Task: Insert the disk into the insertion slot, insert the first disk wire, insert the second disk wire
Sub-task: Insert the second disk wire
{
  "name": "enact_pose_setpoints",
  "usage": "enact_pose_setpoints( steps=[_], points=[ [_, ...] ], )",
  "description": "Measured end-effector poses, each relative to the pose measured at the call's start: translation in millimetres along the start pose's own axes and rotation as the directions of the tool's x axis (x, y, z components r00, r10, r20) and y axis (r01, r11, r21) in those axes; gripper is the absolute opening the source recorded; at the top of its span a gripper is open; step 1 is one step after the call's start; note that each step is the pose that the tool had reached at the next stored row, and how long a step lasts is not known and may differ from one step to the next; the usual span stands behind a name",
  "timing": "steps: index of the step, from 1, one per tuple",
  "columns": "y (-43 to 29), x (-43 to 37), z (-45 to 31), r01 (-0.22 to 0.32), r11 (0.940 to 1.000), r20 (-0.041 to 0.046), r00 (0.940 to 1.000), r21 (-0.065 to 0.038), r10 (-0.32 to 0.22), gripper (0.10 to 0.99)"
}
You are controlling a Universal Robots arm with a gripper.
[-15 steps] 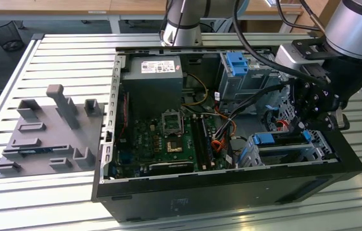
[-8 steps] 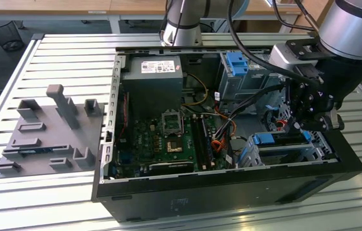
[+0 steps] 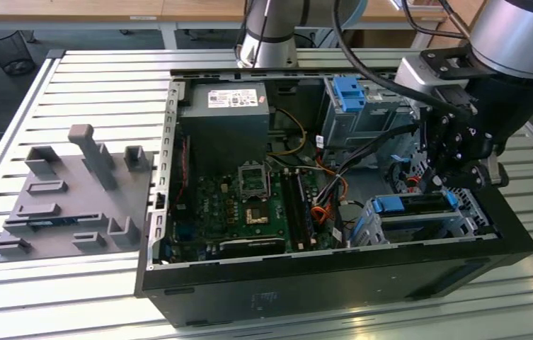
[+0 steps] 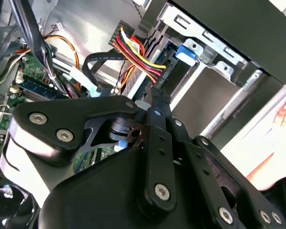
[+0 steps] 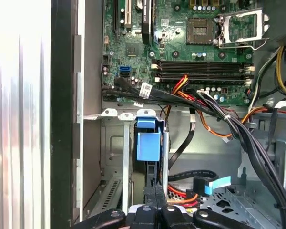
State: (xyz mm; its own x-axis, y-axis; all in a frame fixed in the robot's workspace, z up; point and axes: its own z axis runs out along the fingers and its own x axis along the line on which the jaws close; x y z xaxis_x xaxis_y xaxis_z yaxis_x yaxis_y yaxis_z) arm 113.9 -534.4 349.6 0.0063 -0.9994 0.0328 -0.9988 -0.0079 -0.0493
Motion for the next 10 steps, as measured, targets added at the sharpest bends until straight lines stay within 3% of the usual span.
enact_pose_setpoints(
  steps=[4, 10],
  points=[
    [-0.6, -0.2, -12.7, 0.000, 1.0000, -0.0002, 1.0000, -0.003, 0.000, 0.106],
    [9.5, -2.5, -13.8, 0.000, 1.0000, 0.0002, 1.0000, -0.003, 0.000, 0.106]
  ],
)
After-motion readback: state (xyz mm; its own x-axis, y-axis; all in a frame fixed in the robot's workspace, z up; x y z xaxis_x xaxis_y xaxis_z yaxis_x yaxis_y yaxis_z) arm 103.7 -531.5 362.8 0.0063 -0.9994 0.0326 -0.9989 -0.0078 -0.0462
